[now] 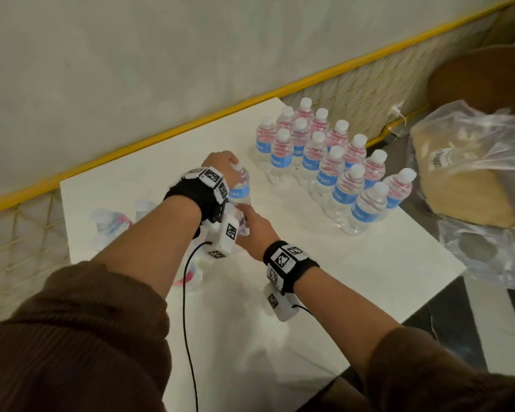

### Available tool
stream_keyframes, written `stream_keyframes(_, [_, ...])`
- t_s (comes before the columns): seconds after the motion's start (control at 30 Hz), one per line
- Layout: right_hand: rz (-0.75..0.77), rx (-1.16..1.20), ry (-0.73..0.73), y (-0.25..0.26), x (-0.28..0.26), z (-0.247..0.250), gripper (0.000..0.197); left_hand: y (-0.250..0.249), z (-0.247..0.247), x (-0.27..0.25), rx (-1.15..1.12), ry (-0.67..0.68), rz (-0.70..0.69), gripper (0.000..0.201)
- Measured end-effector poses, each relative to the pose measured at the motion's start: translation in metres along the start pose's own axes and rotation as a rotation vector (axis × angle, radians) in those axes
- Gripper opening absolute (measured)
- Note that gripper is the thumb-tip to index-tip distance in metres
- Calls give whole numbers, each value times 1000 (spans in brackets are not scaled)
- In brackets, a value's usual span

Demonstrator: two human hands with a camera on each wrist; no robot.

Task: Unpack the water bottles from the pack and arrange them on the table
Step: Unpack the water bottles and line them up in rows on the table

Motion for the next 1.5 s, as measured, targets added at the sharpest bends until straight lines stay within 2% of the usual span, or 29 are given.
stream_keyframes(0.17, [-60,-47,-55,-15,-19,14,69,-1,-25,4,70,86,-68,62])
stream_keyframes(0.23, [-105,-57,-88,-26,-29,25,69,-2,-31,6,81,105,-70,64])
stream_keyframes(0.37, [-153,-51,-175,-50,-48,52,74,-8,-26,8,189,19,-111,49])
stream_keyframes(0.57, [-207,-8,-264,-80,-71,87,78,-39,-33,-7,392,106,-297,34])
stream_keyframes(0.67, [-225,5,-275,-88,-75,100,79,-50,-45,-24,266,130,-361,37])
stream_keyframes(0.83, [-135,105,-358,-89,-80,115,71,-69,-76,-52,114,96,-412,47])
stream_keyframes(0.93, [-176,150,-384,-97,-75,115,86,-62,-91,-56,-21,37,-361,49])
stream_keyframes(1.03, [-230,137,-380,-105,-68,111,94,-43,-115,-52,-274,143,-251,62])
stream_keyframes(1.13, [-242,130,-404,-110,-65,110,79,-34,-138,-59,-452,292,-225,90])
stream_keyframes(1.2, [-238,145,-422,-111,-64,110,74,-28,-146,-59,-469,280,-217,98])
stream_keyframes(1.3, [-255,142,-441,-116,-60,109,74,-19,-152,-57,-466,176,-137,87])
stream_keyframes(1.37, [-280,163,-476,-121,-57,110,83,-18,-155,-56,-456,135,-117,76])
stream_keyframes(1.43, [-287,214,-489,-125,-57,110,89,-20,-157,-57,-458,131,-134,69])
stream_keyframes(1.5, [-281,249,-413,-130,-58,104,91,-20,-158,-56,-481,159,-162,68])
Point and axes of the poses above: each hand's wrist, its own x-axis towards the middle knuckle, its own z-axis out of the back of the hand, y = z × x, the point moved 8 cm from there along x, towards the middle knuckle, and after that the axes turned 3 degrees about -z, right-handed, at the moved point
